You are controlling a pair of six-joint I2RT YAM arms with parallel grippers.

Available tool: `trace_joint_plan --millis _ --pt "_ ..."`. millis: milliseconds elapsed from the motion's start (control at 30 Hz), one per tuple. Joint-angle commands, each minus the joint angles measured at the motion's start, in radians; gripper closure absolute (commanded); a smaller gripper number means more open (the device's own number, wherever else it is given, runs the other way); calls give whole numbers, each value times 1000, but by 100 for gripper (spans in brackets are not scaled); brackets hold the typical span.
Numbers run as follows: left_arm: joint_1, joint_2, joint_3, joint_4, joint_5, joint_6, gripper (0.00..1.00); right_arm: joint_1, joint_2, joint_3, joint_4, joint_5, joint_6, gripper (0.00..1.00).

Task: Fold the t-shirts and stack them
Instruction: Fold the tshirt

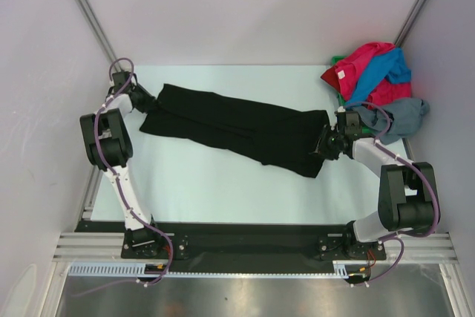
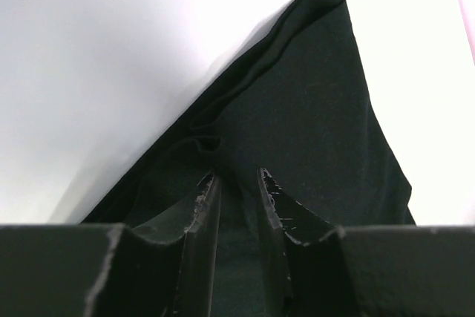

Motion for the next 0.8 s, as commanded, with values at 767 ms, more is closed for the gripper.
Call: trace_joint_plan --millis 767 --pt "-15 -55 28 8 5 28 99 -9 -38 -20 9 15 -18 79"
